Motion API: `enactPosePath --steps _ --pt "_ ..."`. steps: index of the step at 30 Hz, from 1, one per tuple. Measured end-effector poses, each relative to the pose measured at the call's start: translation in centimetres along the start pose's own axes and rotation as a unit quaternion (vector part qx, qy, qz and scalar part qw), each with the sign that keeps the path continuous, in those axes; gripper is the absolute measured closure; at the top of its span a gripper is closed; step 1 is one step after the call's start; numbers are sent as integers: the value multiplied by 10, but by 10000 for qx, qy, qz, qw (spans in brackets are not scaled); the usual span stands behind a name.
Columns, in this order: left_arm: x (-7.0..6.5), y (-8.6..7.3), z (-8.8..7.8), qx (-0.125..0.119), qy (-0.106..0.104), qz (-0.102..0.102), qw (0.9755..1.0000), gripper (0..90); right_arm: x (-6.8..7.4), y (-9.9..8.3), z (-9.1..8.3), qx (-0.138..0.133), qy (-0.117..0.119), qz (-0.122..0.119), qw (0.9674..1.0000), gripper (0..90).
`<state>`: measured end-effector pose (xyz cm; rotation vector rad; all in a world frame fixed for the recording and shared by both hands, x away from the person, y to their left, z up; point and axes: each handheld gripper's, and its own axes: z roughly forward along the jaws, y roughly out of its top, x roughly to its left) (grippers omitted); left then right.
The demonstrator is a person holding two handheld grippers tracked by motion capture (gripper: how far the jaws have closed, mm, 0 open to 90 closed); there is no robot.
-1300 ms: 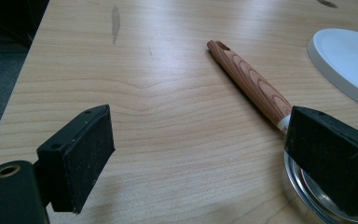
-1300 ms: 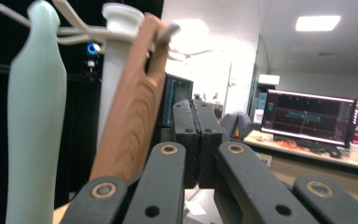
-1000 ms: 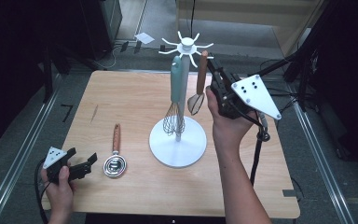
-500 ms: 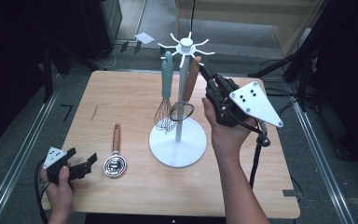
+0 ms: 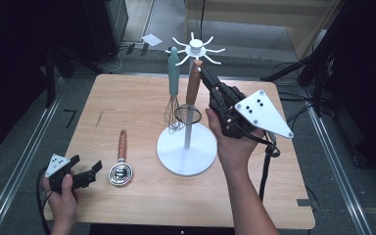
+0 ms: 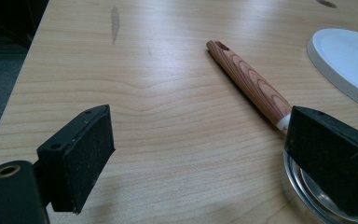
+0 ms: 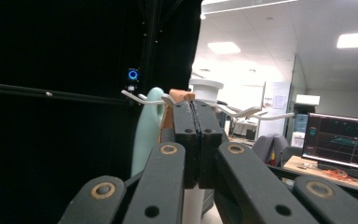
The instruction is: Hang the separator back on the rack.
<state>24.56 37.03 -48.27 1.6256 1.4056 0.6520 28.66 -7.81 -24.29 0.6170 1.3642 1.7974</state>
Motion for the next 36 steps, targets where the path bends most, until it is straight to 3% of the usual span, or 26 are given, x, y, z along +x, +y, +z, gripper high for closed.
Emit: enactPosePath --steps 5,11,18,22,30,32,36 --pt "0 0 0 -16 2 -12 10000 83 0 0 -1 32 32 -14 10000 898" --pt "1 -1 -1 -79 -18 -64 9999 83 -9 -9 -7 342 -340 -163 9987 787" --pt "0 -1 -1 -77 -15 -25 10000 83 -26 -34 -25 759 -475 -38 9960 531" --pt "0 0 -1 -67 4 -3 10000 83 -36 -52 -40 1034 -533 154 9931 387" --pt "-1 -1 -1 -35 -9 11 10000 83 -50 -84 -67 1405 -568 515 9871 194" --pt "-2 -1 -1 -37 -6 45 10000 83 -50 -90 -72 1462 -587 460 9864 142" --pt "-2 -1 -1 -37 -4 27 10000 83 -50 -99 -79 1659 -682 449 9827 130"
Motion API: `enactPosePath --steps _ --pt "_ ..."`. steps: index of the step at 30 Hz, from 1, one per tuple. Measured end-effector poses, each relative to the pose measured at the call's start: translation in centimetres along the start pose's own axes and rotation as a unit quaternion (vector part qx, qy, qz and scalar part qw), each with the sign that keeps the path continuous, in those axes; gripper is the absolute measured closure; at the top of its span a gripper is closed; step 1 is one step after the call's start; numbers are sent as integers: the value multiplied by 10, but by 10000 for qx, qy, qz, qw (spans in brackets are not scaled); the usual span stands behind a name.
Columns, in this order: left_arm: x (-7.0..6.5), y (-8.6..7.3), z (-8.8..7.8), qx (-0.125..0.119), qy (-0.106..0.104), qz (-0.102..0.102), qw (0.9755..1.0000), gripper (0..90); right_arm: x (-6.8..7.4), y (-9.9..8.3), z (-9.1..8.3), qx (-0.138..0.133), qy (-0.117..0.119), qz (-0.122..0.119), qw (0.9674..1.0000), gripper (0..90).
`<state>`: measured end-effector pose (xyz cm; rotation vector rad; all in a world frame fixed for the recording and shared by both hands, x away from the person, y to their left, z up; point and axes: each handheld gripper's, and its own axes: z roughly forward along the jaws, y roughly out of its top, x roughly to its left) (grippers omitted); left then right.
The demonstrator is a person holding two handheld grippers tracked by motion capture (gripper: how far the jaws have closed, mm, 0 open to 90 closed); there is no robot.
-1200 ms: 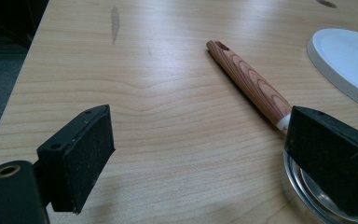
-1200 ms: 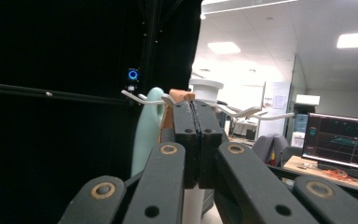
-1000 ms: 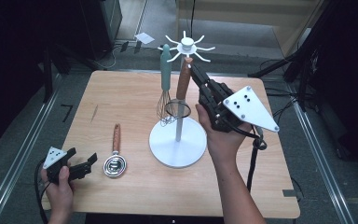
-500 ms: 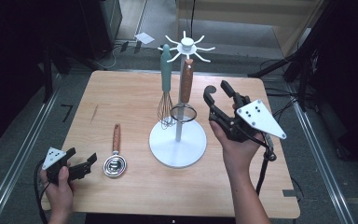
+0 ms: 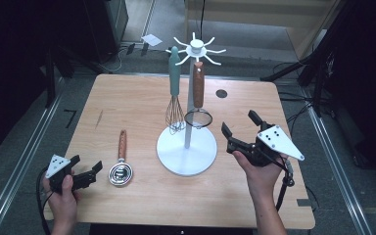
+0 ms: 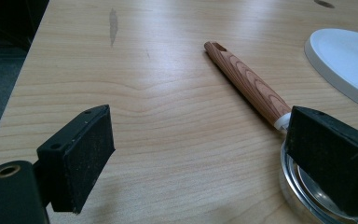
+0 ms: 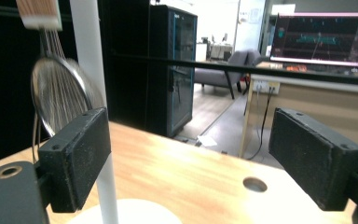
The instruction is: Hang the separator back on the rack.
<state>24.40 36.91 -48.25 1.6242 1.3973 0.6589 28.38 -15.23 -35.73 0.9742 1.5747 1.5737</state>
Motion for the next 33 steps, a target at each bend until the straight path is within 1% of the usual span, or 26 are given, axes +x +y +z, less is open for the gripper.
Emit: enactPosePath --steps 2,4,5,7,9,11,12,13,15,17,19,23,24,25,26,28,29,30,33 --pt "0 0 0 -18 -6 -10 10000 83 -1 -5 -1 71 -15 -15 10000 113" --pt "0 0 0 -7 1 6 10000 83 -2 -10 -3 151 -9 68 9999 80" --pt "0 0 0 -12 -1 0 10000 83 -3 -12 -3 170 -2 88 9998 78" --pt "0 0 0 -10 -4 -5 10000 82 -4 -16 -5 237 -55 205 9995 78" --pt "0 0 0 -14 -6 -8 10000 83 -4 -19 -5 280 -101 211 9993 99" --pt "0 0 0 -10 -2 -2 10000 82 -5 -22 -6 400 -167 295 9986 113" --pt "0 0 0 -13 -6 -1 10000 83 -5 -23 -6 437 -159 313 9984 111" --pt "0 0 0 -6 -7 1 10000 83 -5 -26 -7 445 -124 299 9985 109" --pt "0 0 0 -11 -5 1 10000 83 -7 -31 -11 472 -92 194 9987 113" --pt "0 0 0 -7 -11 16 10000 83 -10 -35 -14 510 -165 177 9984 128" --pt "0 0 0 2 -28 12 10000 83 -13 -42 -18 576 -207 241 9978 136" --pt "1 0 0 -9 -25 -31 10000 82 -18 -53 -25 660 -222 282 9972 162" --pt "1 0 0 -2 -12 -30 10000 83 -19 -55 -26 666 -232 278 9971 162" --pt "1 0 0 6 -17 -18 10000 83 -20 -59 -28 687 -237 331 9968 156" --pt "0 0 1 34 -46 -7 10000 83 -20 -62 -30 732 -211 366 9964 137" --pt "1 2 0 80 -155 8 9998 82 -21 -68 -33 771 -194 381 9961 137" --pt "1 2 0 87 -193 -13 9998 82 -22 -73 -35 794 -235 318 9961 138" --pt "1 3 -1 85 -255 -25 9996 82 -21 -75 -37 819 -269 337 9957 140" --pt "-1 6 -3 75 -506 25 9987 82 -22 -84 -43 831 -397 419 9949 170"
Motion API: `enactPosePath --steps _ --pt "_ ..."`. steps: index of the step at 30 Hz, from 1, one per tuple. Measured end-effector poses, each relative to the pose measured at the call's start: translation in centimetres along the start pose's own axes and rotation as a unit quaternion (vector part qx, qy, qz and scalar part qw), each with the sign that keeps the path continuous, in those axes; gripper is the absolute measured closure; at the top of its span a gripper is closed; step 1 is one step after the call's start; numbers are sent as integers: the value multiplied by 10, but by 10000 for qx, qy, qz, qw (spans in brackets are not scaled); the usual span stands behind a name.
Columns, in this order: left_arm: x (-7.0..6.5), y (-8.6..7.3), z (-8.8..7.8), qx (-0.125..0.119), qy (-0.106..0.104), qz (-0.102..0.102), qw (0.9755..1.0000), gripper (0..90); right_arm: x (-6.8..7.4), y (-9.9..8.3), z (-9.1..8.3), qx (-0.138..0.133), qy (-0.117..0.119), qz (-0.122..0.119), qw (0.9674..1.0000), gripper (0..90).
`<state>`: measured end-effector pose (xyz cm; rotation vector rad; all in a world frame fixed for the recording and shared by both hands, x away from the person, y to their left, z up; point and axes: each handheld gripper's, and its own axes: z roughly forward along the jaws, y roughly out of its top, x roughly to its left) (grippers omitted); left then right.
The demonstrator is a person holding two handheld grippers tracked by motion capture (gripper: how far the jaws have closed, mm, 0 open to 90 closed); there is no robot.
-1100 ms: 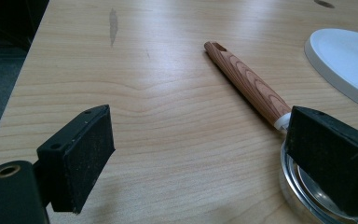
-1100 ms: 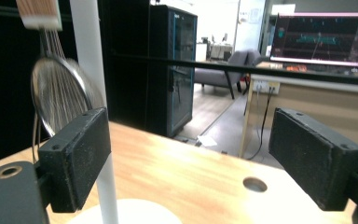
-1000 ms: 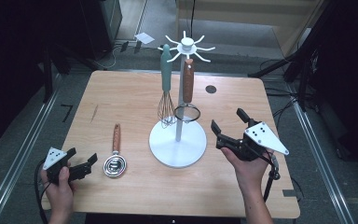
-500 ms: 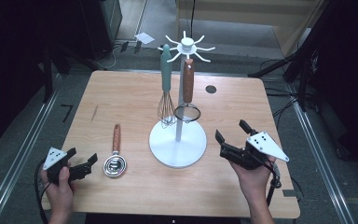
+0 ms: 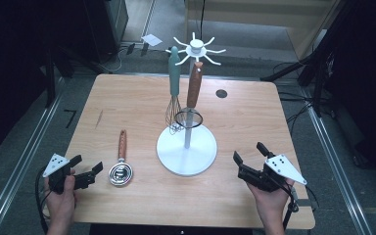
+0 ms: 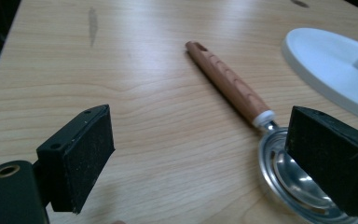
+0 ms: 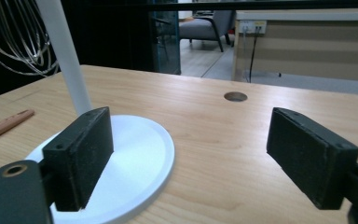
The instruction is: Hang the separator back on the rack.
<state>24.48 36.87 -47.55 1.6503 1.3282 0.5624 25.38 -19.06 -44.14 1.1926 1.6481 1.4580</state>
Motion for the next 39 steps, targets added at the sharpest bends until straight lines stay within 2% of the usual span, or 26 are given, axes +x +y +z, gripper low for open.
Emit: enactPosePath --steps 2,3,4,6,8,10,11,13,14,15,18,23,25,27,30,32,34,36,39 --pt "-4 2 2 60 -111 68 9999 83 -1 -5 -1 38 1 46 10000 229" --pt "-6 2 4 124 -72 94 9999 94 -3 -9 0 54 5 83 10000 287" --pt "-7 2 6 173 -40 46 9998 130 -4 -12 0 54 15 130 9999 325" --pt "-8 1 8 219 -105 -17 9997 174 -5 -16 2 115 -31 237 9996 370" --pt "-11 1 10 264 -167 -9 9995 307 -5 -18 3 108 -10 236 9997 404" --pt "-13 1 11 283 -345 6 9990 546 -4 -20 4 87 18 185 9998 435" --pt "-14 1 12 318 -405 -25 9987 615 -4 -20 5 73 49 135 9999 470" --pt "-17 3 15 451 -335 135 9983 728 -5 -23 6 84 120 137 9998 490" --pt "-18 3 17 499 -312 185 9981 751 -5 -24 7 122 124 165 9997 514" --pt "-18 4 19 541 -289 202 9979 785 -6 -25 8 162 167 181 9996 534" --pt "-19 6 25 705 -422 120 9965 889 -5 -30 10 131 260 231 9993 541" --pt "-23 8 33 905 -333 264 9950 900 -4 -34 12 89 155 285 9994 544" --pt "-23 8 35 899 -286 230 9953 900 -3 -34 12 61 130 261 9996 542" --pt "-22 7 37 982 -447 245 9939 900 -3 -34 12 74 134 232 9996 527" --pt "-25 4 40 1134 -488 306 9919 900 -3 -33 11 84 86 218 9997 511" --pt "-27 4 39 1105 -499 378 9919 900 -3 -33 10 77 58 224 9997 511" --pt "-30 3 35 958 -558 399 9930 900 -2 -33 11 75 38 233 9997 508" --pt "-32 2 34 968 -647 411 9923 900 -2 -33 12 96 74 219 9997 501" --pt "-42 -1 35 1128 -717 608 9892 900 -2 -34 14 147 83 201 9997 499"
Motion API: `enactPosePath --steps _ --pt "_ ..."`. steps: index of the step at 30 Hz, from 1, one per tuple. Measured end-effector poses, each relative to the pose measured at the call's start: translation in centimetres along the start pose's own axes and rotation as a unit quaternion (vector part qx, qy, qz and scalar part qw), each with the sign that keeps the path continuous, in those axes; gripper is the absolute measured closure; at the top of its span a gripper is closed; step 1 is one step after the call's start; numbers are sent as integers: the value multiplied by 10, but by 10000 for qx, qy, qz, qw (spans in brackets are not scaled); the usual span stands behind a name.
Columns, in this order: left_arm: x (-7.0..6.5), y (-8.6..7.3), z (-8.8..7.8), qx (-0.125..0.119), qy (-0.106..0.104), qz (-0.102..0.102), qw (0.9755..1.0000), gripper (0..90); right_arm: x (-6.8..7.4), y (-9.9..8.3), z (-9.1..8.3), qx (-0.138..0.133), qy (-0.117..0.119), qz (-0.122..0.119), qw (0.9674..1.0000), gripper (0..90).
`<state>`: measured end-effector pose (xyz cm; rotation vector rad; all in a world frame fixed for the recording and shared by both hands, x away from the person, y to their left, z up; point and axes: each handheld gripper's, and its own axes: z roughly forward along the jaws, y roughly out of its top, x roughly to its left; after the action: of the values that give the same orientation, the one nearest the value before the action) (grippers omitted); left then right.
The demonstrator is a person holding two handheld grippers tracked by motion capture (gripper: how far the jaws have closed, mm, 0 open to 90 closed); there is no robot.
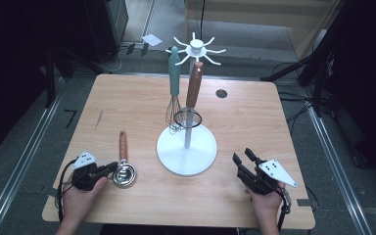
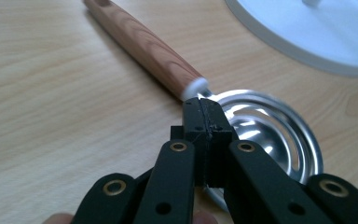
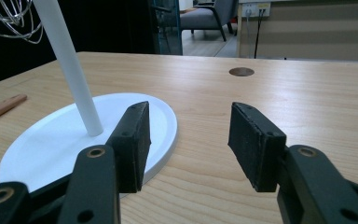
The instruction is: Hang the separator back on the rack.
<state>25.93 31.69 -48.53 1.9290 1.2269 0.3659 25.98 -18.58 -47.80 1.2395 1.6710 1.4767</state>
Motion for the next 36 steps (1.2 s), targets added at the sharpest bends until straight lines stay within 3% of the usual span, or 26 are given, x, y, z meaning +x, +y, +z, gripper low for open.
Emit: enactPosePath --steps 3,7,9,10,12,15,17,22,29,36 --pt "-7 0 1 15 -111 27 9999 900 0 -1 1 3 -31 37 10000 486" --pt "-2 4 -6 -414 64 -314 9986 773 0 0 -2 23 -36 -50 10000 477" --pt "3 4 -5 -321 92 -386 9987 666 -2 0 -4 36 -33 -59 10000 478" --pt "6 3 -2 -198 -11 -450 9988 617 -3 0 -4 48 -26 -80 10000 478" --pt "7 0 1 -40 -7 -491 9988 564 -5 0 -5 64 -44 -92 9999 477" --pt "4 0 3 38 72 -431 9990 571 -6 0 -4 55 -91 -42 9999 478" --pt "3 0 3 63 9 -431 9991 599 -4 0 -3 65 -59 -39 10000 473" --pt "-4 0 4 206 -87 -264 9994 726 -2 0 -4 79 -133 -109 9998 427" --pt "-18 -1 6 251 -162 -208 9993 729 0 2 -12 31 -155 -32 9999 416" --pt "-33 -3 7 237 -175 -235 9993 743 14 5 -15 102 -81 -81 9999 362"
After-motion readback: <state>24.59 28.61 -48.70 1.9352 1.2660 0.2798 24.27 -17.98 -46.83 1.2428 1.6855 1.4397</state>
